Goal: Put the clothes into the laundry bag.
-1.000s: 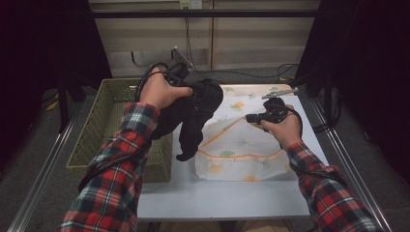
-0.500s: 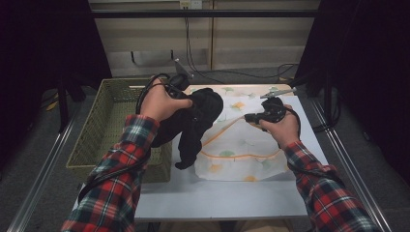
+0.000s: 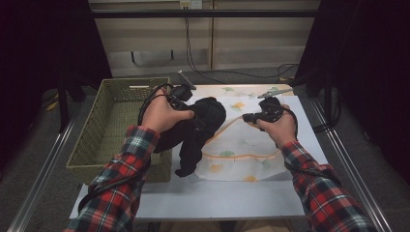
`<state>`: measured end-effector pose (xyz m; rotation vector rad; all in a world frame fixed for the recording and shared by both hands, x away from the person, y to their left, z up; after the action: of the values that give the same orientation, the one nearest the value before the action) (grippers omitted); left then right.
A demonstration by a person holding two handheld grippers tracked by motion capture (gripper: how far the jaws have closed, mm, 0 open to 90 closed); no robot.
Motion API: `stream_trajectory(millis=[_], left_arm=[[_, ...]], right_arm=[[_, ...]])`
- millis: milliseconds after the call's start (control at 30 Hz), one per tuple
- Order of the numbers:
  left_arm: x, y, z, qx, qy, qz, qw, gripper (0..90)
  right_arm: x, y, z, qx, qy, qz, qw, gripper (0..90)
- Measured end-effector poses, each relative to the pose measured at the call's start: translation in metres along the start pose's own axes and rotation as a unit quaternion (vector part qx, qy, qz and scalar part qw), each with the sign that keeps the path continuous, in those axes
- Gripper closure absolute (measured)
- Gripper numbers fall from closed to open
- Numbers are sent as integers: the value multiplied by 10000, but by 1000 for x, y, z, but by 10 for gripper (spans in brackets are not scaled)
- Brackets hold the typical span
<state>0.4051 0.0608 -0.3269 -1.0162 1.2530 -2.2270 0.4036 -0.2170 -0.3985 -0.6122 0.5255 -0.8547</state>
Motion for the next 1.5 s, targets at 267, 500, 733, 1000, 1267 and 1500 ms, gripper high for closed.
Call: stream_trajectory(millis=[267,500,733,1000,1267,1500], left_arm=[[6,7,-4,-96,226,-56,9997,572],[12,14,-5,-147,330,-109,9993,572],[16,21,-6,-191,457,-125,9987,571],[20,28,-9,-217,511,-176,9983,571],[28,37,-9,-273,555,-261,9977,570],[32,48,-9,-281,588,-332,9973,570]], right_arm=[[-1,1,2,-15,0,-22,10000,900],[-1,1,4,-2,-10,-42,10000,900],[-1,3,7,-14,-10,-67,10000,900],[-2,3,9,-14,-34,-95,9999,900],[-2,7,9,37,-10,-65,10000,900],[-3,8,10,49,21,-42,10000,900]])
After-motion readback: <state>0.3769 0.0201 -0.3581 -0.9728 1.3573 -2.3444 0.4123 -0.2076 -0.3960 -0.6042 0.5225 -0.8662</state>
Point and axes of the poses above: each handheld gripper's, and its own axes: y roughly forward along the jaws, z roughly out of its top, x roughly to its right, the point moved 2 cm from there along y, roughly forward along the jaws, and after that the axes turned 3 degrees about -x, right-handed, at the moved point
